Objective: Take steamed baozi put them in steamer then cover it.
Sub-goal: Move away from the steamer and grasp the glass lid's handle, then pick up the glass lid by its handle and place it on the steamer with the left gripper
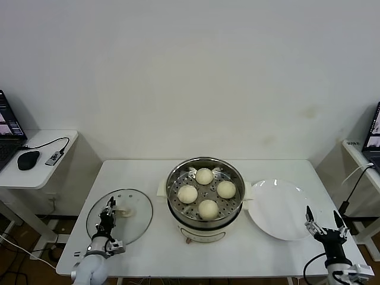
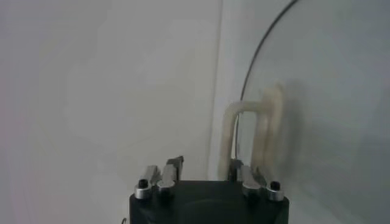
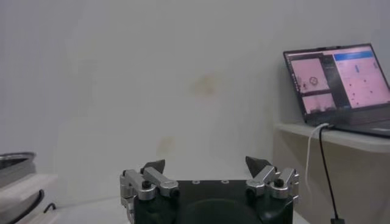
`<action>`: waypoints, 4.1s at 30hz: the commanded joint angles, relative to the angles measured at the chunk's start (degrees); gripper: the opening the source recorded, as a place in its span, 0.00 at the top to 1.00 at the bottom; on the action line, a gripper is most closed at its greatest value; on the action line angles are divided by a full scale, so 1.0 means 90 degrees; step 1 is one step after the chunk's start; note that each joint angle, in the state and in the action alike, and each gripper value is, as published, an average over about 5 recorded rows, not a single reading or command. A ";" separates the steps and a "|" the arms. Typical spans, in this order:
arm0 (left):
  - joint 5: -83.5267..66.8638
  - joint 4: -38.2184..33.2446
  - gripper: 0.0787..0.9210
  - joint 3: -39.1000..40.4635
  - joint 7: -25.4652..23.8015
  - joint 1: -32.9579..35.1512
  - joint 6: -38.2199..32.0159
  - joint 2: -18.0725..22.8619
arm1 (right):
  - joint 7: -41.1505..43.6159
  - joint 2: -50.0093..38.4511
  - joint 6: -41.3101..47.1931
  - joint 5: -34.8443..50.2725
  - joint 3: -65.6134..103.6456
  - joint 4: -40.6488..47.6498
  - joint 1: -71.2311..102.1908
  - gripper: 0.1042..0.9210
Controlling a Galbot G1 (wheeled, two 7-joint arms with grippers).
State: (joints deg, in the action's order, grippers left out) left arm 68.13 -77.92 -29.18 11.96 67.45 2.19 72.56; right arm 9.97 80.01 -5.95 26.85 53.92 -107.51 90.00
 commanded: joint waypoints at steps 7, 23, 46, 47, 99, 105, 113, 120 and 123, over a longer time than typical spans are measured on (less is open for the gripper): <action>-0.0595 -0.1102 0.92 -0.0073 -0.0377 0.0499 0.0646 -0.0117 | -0.0010 0.0011 0.0055 0.0016 -0.0045 -0.0112 -0.0041 0.12; 0.0645 -0.4111 0.92 -0.0051 -0.1505 0.1067 0.3961 -0.0340 | -0.0202 -0.0096 0.0522 -0.0044 0.0012 -0.0359 -0.0128 0.12; 0.2902 -0.4010 0.92 0.2457 -0.3559 -0.0770 0.4700 0.1633 | -0.0693 0.0140 0.1348 -0.1208 -0.0207 -0.0237 -0.0322 0.12; 0.2928 -0.3925 0.92 0.2530 -0.3581 -0.0842 0.4702 0.1687 | -0.0693 0.0146 0.1341 -0.1214 -0.0197 -0.0215 -0.0327 0.12; 0.2706 -0.2292 0.92 0.4363 -0.3767 -0.1610 0.4721 0.2183 | -0.0689 0.0291 0.1314 -0.1363 -0.0106 0.0051 -0.0516 0.12; 0.2765 -0.2181 0.92 0.4317 -0.3665 -0.1589 0.4717 0.2180 | -0.0687 0.0292 0.1305 -0.1377 -0.0109 0.0057 -0.0506 0.12; 0.2852 -0.2155 0.92 0.4237 -0.3604 -0.1600 0.4712 0.2174 | -0.0683 0.0305 0.1300 -0.1393 -0.0124 0.0053 -0.0520 0.12; 0.2860 -0.2073 0.92 0.4237 -0.3546 -0.1566 0.4705 0.2167 | -0.0678 0.0318 0.1295 -0.1406 -0.0131 0.0044 -0.0514 0.12; 0.2897 -0.2023 0.92 0.4217 -0.3515 -0.1564 0.4701 0.2167 | -0.0676 0.0324 0.1292 -0.1414 -0.0136 0.0045 -0.0512 0.12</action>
State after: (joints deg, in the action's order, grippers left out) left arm 93.88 -96.85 8.96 -19.94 53.25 42.18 92.01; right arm 3.84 82.87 5.74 14.14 52.74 -107.03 85.39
